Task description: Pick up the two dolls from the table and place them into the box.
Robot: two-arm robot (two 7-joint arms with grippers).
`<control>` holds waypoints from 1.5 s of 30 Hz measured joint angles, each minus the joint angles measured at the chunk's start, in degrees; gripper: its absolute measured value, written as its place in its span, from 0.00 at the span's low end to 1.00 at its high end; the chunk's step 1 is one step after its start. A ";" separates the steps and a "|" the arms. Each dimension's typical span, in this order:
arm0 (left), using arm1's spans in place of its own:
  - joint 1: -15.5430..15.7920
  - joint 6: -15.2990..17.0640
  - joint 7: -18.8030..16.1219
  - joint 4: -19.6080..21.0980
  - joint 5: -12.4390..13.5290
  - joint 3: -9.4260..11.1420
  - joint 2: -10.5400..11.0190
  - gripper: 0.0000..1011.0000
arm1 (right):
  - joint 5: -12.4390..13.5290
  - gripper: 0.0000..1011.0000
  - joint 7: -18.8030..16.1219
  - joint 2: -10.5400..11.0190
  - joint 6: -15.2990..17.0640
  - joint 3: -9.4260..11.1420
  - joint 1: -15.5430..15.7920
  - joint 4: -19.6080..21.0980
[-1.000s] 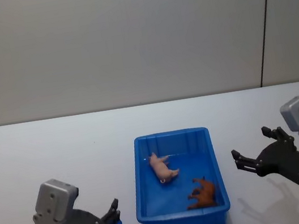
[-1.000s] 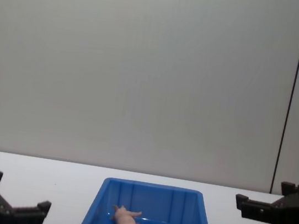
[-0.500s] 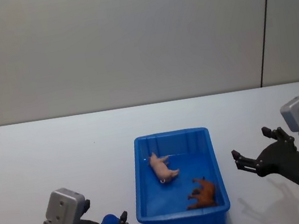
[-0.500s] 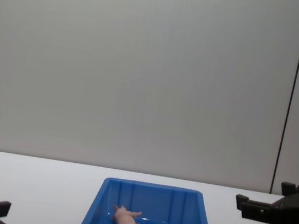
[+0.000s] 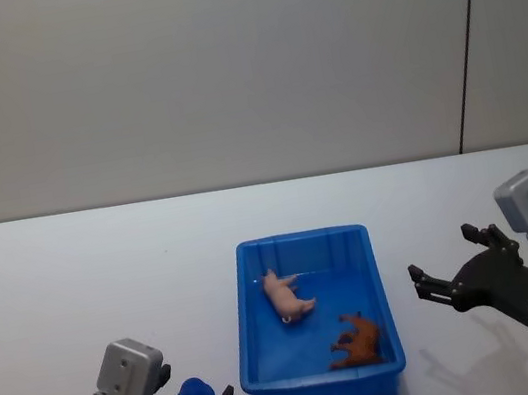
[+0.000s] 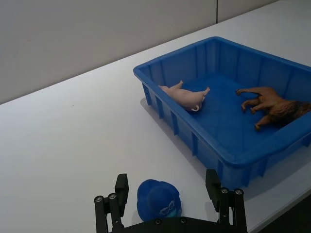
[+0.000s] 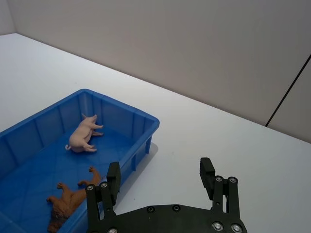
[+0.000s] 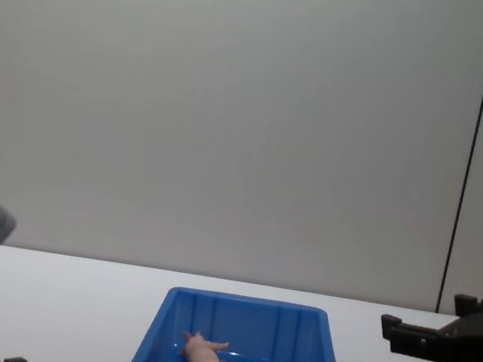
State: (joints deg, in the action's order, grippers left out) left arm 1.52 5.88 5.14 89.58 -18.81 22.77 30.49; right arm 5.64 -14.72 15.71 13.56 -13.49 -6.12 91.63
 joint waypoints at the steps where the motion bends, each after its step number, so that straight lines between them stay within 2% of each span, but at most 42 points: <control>1: 0.04 0.05 0.12 -0.12 0.08 0.01 -0.05 0.99 | 0.00 0.99 0.00 0.00 0.00 0.00 0.00 0.00; 12: 0.39 0.76 1.04 -2.18 0.99 0.21 -0.87 0.99 | 0.00 0.99 0.00 0.00 0.00 0.00 0.00 0.00; 15: 0.35 0.95 1.07 -2.61 1.19 0.22 -0.98 0.96 | 0.00 0.99 0.00 0.00 0.00 0.00 0.00 0.00; 22: 0.23 1.06 0.98 -3.24 1.38 0.22 -1.18 0.79 | 0.00 0.99 0.00 0.00 0.00 0.00 0.00 0.00; 24: 0.22 1.07 0.92 -3.52 1.48 0.19 -1.28 0.69 | 0.00 0.99 0.00 0.00 0.00 0.00 0.00 0.00; 34: 0.21 0.94 0.89 -4.07 1.80 0.09 -1.60 0.40 | 0.00 0.99 0.00 0.00 0.00 0.00 -0.01 0.00; 45: 0.20 0.62 0.98 -4.40 2.26 0.08 -2.05 0.32 | 0.00 0.99 0.00 0.00 0.01 0.00 -0.01 0.00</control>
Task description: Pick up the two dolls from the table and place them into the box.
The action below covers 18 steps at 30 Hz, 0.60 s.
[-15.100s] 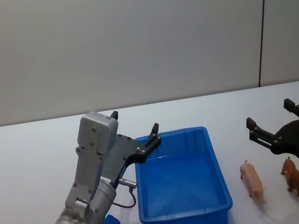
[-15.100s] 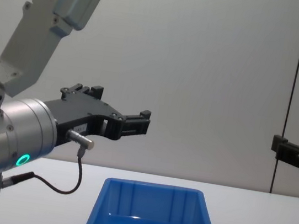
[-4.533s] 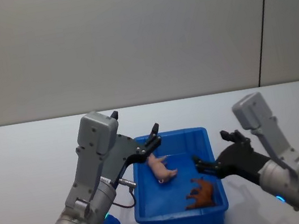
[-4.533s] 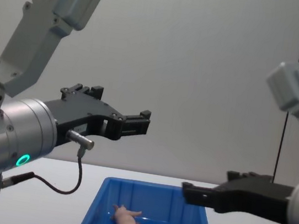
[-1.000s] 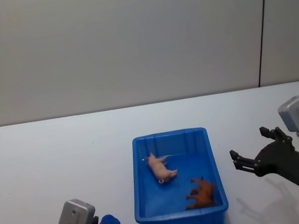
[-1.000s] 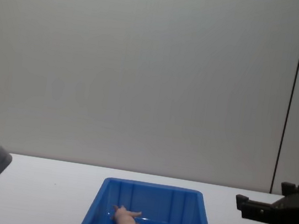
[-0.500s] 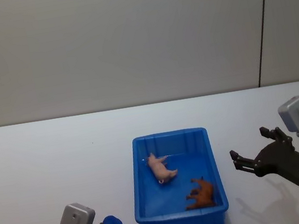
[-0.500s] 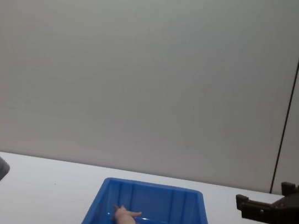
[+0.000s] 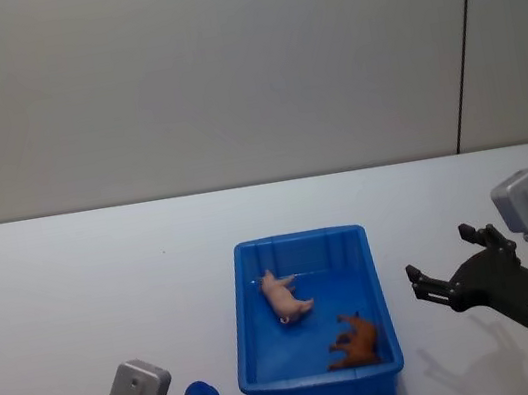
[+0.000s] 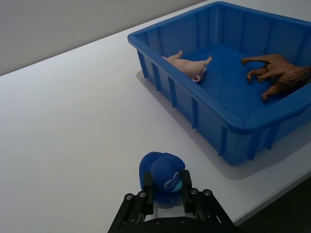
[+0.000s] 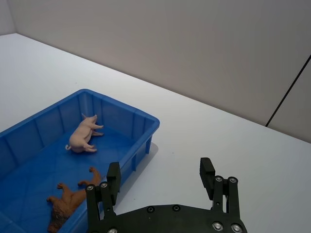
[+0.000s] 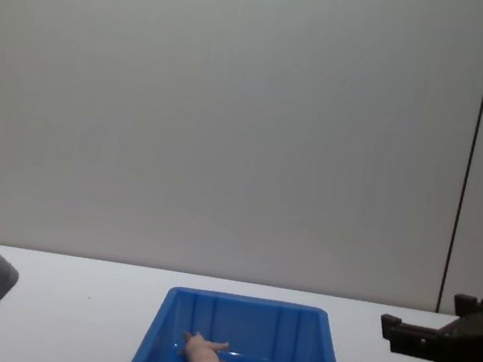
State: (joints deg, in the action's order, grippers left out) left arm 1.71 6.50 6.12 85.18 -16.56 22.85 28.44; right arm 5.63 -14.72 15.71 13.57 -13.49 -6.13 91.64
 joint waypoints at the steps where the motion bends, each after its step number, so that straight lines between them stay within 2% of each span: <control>1: -0.01 -0.03 0.00 0.01 0.04 -0.01 -0.01 0.31 | 0.00 0.99 0.00 0.00 0.00 0.00 0.00 0.00; 7: -0.06 -0.28 -0.02 0.77 0.47 -0.27 0.06 0.28 | 0.00 0.99 0.00 0.00 0.00 0.00 0.00 0.00; 18: 0.49 -0.81 -1.04 4.80 2.21 -1.97 1.36 0.22 | 0.00 0.99 0.00 0.00 0.00 0.00 0.00 0.00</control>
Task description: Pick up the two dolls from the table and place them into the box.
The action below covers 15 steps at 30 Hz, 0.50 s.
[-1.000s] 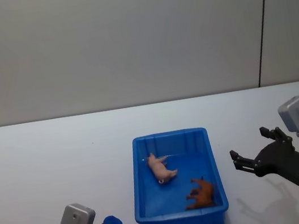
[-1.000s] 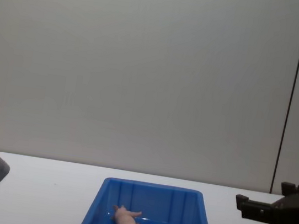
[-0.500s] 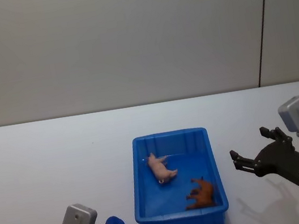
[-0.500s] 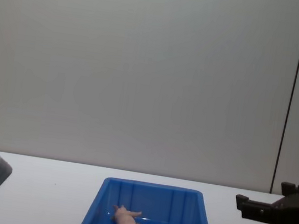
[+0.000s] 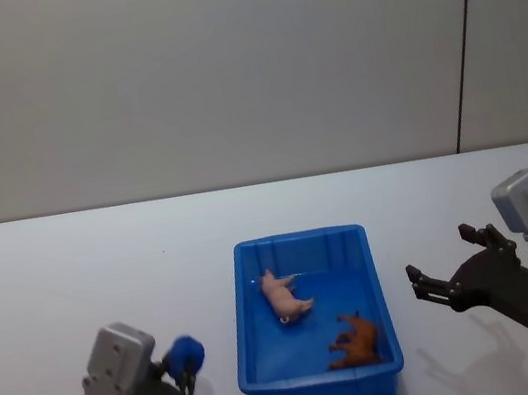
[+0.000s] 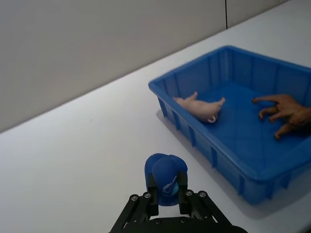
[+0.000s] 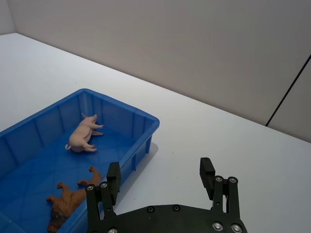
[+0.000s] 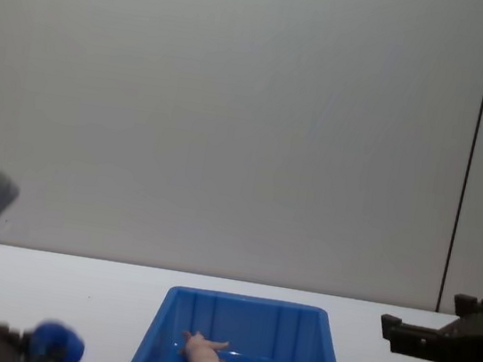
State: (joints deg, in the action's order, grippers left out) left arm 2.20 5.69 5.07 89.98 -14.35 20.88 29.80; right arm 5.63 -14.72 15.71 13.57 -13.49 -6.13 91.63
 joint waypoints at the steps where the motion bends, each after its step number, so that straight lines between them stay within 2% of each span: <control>1: 0.21 -0.05 -0.07 0.58 0.35 -0.26 0.15 0.20 | 0.00 0.99 0.00 0.00 0.00 0.00 0.00 0.00; 8: 1.87 -0.34 0.50 2.36 1.96 -1.08 0.05 0.17 | 0.00 0.99 0.00 0.00 0.00 0.00 0.00 0.00; 15: 4.56 -1.18 2.93 2.09 3.62 -0.99 -1.83 0.13 | 0.00 0.99 0.00 0.00 0.00 0.00 0.00 0.00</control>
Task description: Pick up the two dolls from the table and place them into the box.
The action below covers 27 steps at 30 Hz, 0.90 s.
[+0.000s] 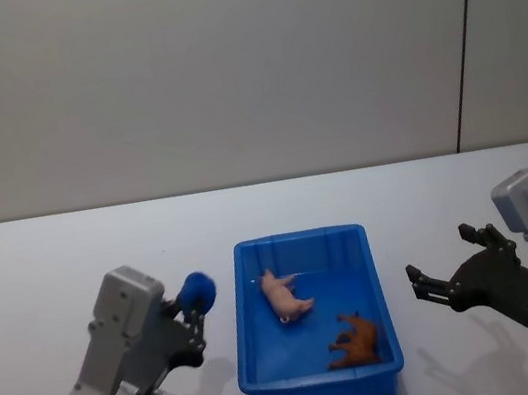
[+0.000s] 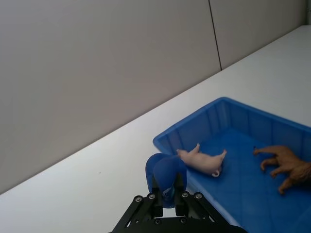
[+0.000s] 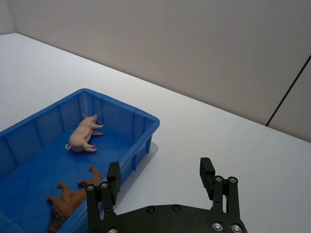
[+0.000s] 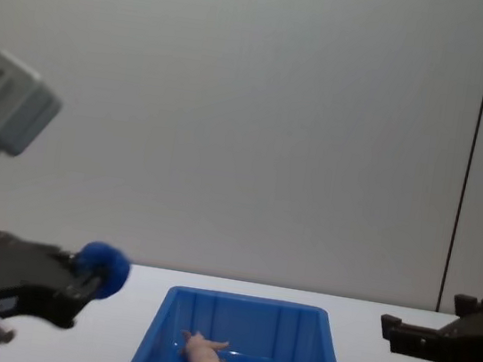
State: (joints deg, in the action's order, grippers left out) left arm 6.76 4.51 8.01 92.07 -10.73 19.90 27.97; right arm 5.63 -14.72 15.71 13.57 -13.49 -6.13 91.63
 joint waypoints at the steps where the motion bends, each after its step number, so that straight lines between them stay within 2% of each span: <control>1: 0.62 -0.21 0.57 -0.31 0.33 0.13 -0.54 0.12 | 0.00 0.99 -0.01 0.00 0.00 0.00 0.00 0.00; 7: 3.17 -1.00 3.07 -2.06 1.49 0.94 -2.97 0.10 | 0.00 0.99 0.00 0.00 0.00 0.00 0.00 0.00; 10: 3.95 -1.26 3.94 -2.66 1.88 1.22 -3.75 0.17 | 0.00 0.99 0.00 0.00 0.00 0.00 0.00 0.00; 11: 4.46 -1.45 4.37 -3.07 2.13 1.42 -4.28 0.23 | 0.00 0.99 0.00 0.00 0.00 0.00 0.00 0.00; 16: 5.60 -2.12 5.50 -3.98 2.68 1.85 -5.47 0.36 | 0.00 0.99 0.00 0.00 0.00 0.00 0.00 0.00; 17: 5.92 -2.43 5.85 -4.22 2.88 1.96 -5.78 0.41 | 0.00 0.99 0.00 0.00 0.00 0.00 0.00 0.00; 27: 6.95 -5.08 7.69 -4.02 3.92 2.25 -6.67 0.74 | 0.00 0.99 0.00 0.00 0.00 0.00 0.00 0.00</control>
State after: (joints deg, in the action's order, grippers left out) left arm 13.71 -0.57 15.69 88.05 -6.81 22.15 21.30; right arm 5.63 -14.72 15.71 13.56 -13.49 -6.13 91.63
